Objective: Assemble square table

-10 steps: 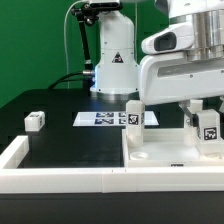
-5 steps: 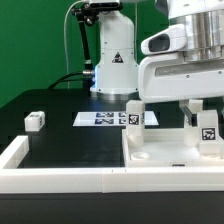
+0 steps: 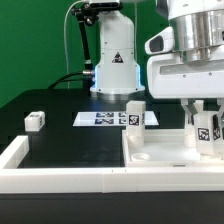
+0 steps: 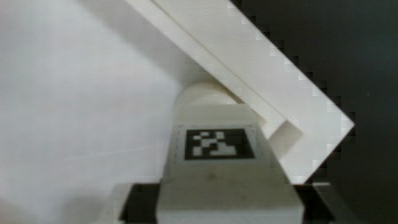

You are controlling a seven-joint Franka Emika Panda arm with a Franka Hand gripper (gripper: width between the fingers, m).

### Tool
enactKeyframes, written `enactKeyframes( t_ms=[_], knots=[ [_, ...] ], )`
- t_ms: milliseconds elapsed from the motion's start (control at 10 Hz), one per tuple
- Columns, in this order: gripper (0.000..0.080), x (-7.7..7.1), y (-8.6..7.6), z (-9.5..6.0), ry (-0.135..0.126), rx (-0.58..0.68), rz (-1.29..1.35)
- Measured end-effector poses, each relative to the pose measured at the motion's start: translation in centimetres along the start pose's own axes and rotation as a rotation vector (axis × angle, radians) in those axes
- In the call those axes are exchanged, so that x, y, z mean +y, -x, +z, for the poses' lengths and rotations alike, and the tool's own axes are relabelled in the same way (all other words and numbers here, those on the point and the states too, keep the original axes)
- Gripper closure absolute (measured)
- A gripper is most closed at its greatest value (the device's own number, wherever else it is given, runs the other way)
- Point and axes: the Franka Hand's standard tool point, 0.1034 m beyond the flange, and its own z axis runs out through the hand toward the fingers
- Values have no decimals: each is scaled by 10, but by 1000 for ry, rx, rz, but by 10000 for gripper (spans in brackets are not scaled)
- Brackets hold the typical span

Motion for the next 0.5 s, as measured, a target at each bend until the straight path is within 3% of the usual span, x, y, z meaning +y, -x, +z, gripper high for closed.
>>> enactKeyframes(
  t_ms=[500],
  knots=[
    [509, -1, 0, 1, 0, -29, 467]
  ],
)
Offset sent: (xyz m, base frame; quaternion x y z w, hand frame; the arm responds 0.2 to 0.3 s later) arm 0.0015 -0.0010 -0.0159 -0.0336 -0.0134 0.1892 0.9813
